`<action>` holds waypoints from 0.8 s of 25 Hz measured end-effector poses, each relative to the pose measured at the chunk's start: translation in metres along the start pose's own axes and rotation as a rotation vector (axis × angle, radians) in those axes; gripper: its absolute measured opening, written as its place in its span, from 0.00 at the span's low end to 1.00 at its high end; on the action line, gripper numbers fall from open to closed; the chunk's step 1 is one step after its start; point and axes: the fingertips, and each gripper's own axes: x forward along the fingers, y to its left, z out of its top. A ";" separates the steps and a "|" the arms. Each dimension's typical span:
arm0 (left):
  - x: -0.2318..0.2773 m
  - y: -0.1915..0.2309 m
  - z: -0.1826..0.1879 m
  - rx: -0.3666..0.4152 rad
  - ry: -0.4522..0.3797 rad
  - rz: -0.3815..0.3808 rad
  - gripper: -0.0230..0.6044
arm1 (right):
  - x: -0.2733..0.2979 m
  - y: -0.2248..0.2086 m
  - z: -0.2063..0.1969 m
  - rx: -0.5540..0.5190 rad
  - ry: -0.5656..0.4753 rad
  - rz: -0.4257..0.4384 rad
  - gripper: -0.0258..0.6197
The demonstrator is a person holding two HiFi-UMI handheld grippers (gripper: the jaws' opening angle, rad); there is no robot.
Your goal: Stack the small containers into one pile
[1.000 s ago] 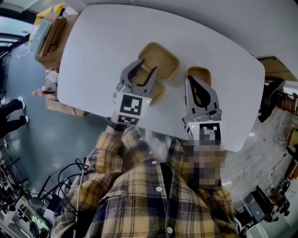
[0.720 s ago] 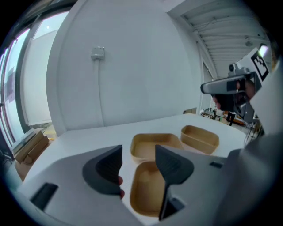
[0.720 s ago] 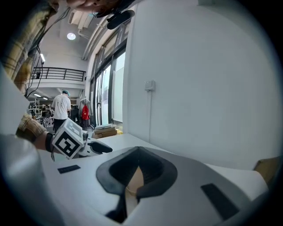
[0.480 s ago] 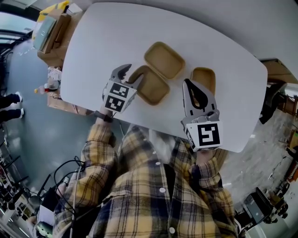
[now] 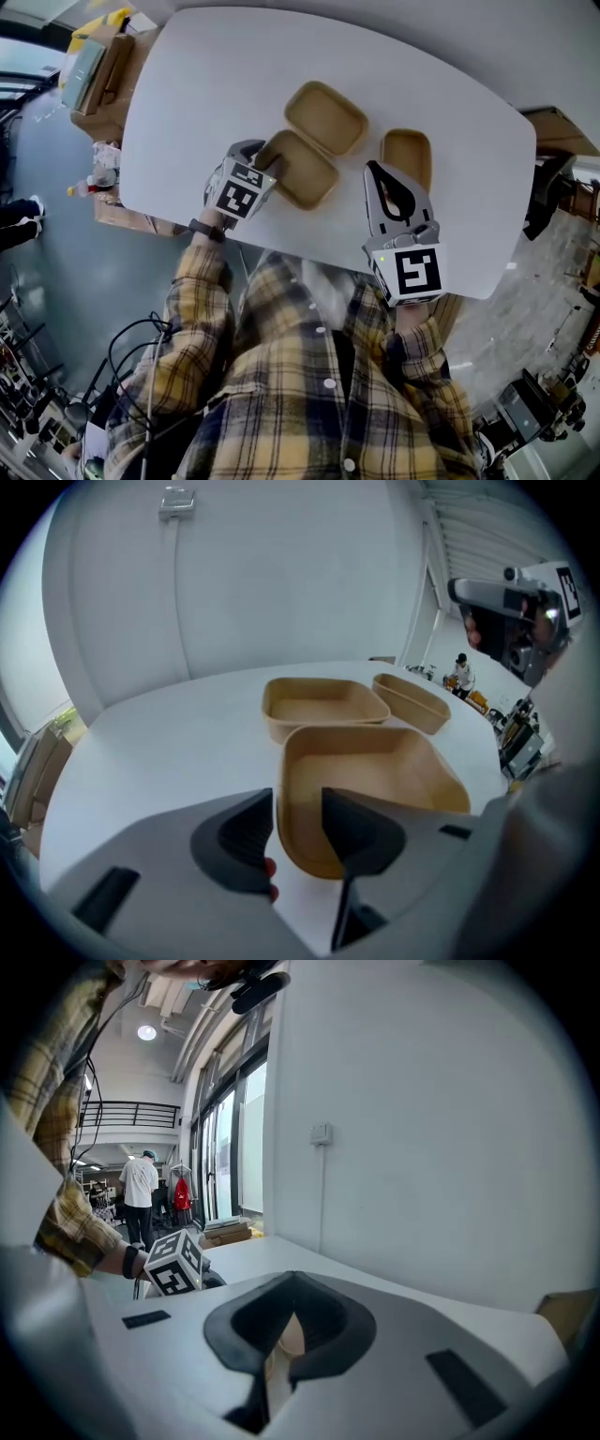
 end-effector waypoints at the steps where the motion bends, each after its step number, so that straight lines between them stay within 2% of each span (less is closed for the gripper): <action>1: 0.001 0.001 -0.001 0.002 0.003 0.012 0.27 | -0.001 0.000 0.000 0.000 0.001 0.001 0.06; 3: 0.002 0.004 -0.003 0.002 0.002 0.039 0.14 | -0.001 0.002 -0.001 0.002 0.002 0.004 0.06; 5: 0.002 0.006 -0.004 -0.006 0.000 0.045 0.10 | -0.001 0.003 0.000 0.002 0.003 0.006 0.06; 9: -0.003 0.002 0.001 -0.049 0.001 0.007 0.07 | -0.004 0.003 -0.001 0.001 0.003 0.006 0.06; 20: -0.022 0.007 0.020 -0.073 -0.049 -0.005 0.07 | -0.003 0.001 0.002 -0.001 -0.012 -0.003 0.06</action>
